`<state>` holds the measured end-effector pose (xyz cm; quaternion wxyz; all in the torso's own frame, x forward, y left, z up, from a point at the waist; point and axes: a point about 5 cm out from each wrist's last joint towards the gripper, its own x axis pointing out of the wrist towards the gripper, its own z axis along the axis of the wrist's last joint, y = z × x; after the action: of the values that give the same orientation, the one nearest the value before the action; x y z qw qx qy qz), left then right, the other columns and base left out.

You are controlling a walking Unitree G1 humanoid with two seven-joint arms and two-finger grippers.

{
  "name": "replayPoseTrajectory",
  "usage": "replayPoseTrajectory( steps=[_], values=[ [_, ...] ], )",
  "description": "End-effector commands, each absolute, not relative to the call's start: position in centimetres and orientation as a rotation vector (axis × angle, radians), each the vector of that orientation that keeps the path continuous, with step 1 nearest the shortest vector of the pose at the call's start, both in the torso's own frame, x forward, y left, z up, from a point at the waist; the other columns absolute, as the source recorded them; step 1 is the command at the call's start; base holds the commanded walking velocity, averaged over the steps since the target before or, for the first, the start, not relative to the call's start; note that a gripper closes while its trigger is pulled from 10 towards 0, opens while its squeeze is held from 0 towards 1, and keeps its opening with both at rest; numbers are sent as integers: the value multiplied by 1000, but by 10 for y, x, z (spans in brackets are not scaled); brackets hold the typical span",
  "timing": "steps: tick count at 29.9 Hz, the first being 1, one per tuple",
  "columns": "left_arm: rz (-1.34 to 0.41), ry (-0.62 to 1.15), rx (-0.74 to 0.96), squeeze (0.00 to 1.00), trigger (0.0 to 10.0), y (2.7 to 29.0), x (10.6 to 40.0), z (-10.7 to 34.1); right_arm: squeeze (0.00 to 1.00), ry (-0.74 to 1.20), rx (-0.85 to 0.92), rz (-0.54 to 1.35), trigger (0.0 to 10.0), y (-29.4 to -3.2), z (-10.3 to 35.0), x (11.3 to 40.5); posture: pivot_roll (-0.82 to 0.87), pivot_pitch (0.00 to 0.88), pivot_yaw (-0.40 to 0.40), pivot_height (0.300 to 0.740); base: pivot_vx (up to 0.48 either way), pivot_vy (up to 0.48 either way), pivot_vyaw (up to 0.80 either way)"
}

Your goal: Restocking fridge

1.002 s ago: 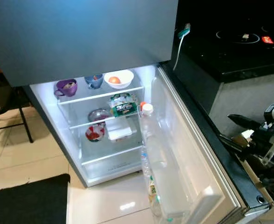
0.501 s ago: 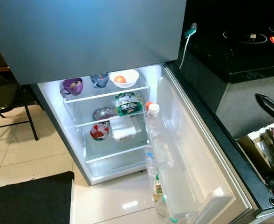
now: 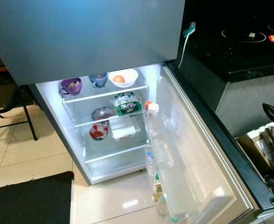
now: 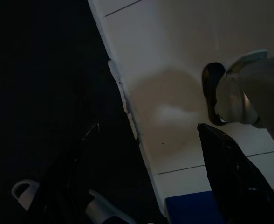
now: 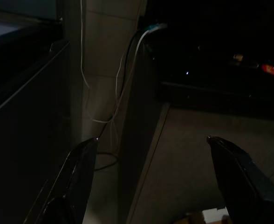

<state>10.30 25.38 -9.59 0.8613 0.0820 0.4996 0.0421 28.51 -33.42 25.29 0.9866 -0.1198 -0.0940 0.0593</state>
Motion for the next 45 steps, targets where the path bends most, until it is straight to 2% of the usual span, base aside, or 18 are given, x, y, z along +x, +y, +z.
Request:
replayPoseTrajectory(
  steps=[1, 8, 45],
  values=[
    [94, 1088, 178, 0, 10000, 258, 92, -98, 0, -184, -237, 124, 10000, -333, 249, 286, -110, 115, 41, 740, -360, 0, 0],
    [96, 1084, 180, 0, 10000, 259, 93, -97, 0, -184, -237, 127, 10000, -333, 247, 287, -110, 114, 43, 740, -305, 0, 0],
    [92, 1068, 187, 0, 10000, 260, 98, -96, 0, -186, -242, 152, 10000, -328, 244, 289, -111, 105, 43, 740, -22, 0, 0]
  ],
)
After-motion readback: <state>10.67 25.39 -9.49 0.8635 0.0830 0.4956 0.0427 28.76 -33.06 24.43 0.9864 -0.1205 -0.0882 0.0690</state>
